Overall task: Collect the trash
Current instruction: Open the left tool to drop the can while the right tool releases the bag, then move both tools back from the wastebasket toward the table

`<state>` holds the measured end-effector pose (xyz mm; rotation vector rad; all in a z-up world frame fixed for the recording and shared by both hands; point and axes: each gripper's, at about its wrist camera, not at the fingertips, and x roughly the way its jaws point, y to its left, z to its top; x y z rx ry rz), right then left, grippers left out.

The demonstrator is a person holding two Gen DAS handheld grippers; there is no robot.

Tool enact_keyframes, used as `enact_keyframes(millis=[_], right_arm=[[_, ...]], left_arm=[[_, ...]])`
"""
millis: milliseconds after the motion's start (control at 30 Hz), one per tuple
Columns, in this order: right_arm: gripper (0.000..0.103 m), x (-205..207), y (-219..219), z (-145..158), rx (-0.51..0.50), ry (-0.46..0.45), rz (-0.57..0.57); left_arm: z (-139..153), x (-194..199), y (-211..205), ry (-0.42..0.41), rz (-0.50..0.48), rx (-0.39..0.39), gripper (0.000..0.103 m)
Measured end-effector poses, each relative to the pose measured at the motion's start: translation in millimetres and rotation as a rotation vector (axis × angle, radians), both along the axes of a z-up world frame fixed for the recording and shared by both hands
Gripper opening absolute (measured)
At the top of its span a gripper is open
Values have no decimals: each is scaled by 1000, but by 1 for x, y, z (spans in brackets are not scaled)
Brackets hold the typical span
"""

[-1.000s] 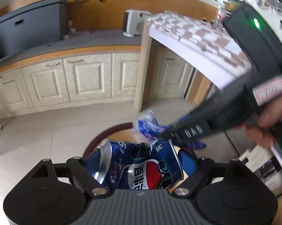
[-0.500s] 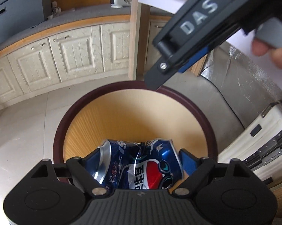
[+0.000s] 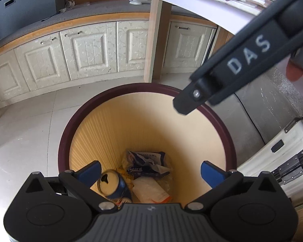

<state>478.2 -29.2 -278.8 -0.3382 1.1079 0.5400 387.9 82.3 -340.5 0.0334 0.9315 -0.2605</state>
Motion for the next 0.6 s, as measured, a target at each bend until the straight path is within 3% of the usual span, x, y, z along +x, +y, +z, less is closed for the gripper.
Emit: enact_keyframes(millis=[233, 600], right_arm=[[64, -9, -1, 2, 15, 11, 0], [70, -30, -18, 18, 33, -37, -118]], left_arm=[[16, -12, -3, -14, -9, -11, 103], [52, -40, 10, -33, 1, 9, 103]])
